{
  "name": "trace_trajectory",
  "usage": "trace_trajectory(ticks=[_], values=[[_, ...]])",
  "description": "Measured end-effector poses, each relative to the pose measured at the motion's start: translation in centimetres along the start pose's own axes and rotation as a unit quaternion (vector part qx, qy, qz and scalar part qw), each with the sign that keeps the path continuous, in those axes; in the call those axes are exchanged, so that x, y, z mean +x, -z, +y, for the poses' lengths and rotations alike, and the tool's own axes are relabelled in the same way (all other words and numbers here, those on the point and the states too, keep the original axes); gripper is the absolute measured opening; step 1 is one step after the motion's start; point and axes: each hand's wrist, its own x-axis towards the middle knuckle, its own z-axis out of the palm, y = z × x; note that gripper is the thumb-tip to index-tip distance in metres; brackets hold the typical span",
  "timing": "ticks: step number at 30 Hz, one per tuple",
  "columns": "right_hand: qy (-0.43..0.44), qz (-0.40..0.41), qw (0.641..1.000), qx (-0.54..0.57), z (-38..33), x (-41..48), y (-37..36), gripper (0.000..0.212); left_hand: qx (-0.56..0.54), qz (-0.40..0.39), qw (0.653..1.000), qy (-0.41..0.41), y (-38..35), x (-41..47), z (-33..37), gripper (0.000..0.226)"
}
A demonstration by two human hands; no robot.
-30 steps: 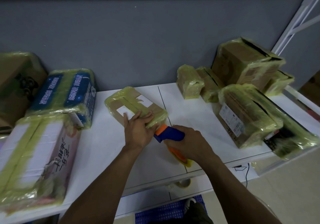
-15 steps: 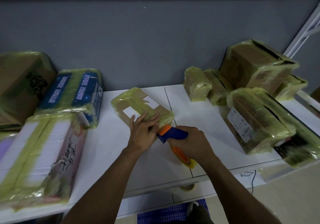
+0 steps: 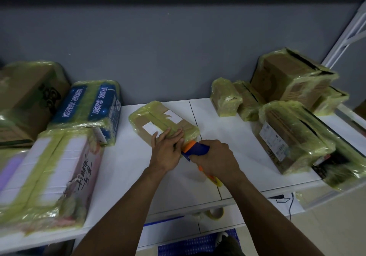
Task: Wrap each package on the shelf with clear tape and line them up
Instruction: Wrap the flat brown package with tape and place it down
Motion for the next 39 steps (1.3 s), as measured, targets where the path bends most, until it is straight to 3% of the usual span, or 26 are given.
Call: trace_trajectory(ticks=[7,13,17,19,23,25,28,33,39], values=[[0.012,0.007,0.998,-0.055,-0.9,0.0,-0.1,0.034,0.032,-0.005,0.999,0.002,0.4,-0.6,0.3,0.047],[-0.032,-0.004,0.999,-0.015,-0.3,0.8,0.5,0.036,0.023,0.005,1.000,0.015,0.2,-1.0,0.5,0.044],[-0.012,0.011,1.000,0.020,0.6,0.0,0.6,0.046,0.016,0.013,1.000,0.011,0.2,-1.1,0.4,0.044],[-0.012,0.015,0.999,0.047,1.5,-0.5,1.1,0.038,0.015,0.013,1.000,0.020,0.2,-1.0,0.5,0.046],[0.008,0.035,0.994,0.106,3.9,-1.4,2.2,0.016,0.068,0.001,0.998,0.013,0.6,-1.0,0.6,0.072],[0.002,0.068,0.983,0.171,4.8,-2.0,2.6,0.005,0.073,0.011,0.997,0.005,0.5,-1.2,0.6,0.066],[-0.034,0.101,0.968,0.228,6.2,-2.5,2.7,0.030,0.036,0.061,0.997,-0.012,0.4,-1.8,1.0,0.054],[-0.138,0.030,0.957,0.253,7.0,-2.7,4.1,0.045,0.073,0.043,0.995,0.059,0.9,-3.8,1.5,0.075],[-0.175,-0.082,0.959,0.208,6.7,-2.4,5.5,0.038,0.009,0.081,0.994,0.069,1.3,-5.2,1.0,0.059]])
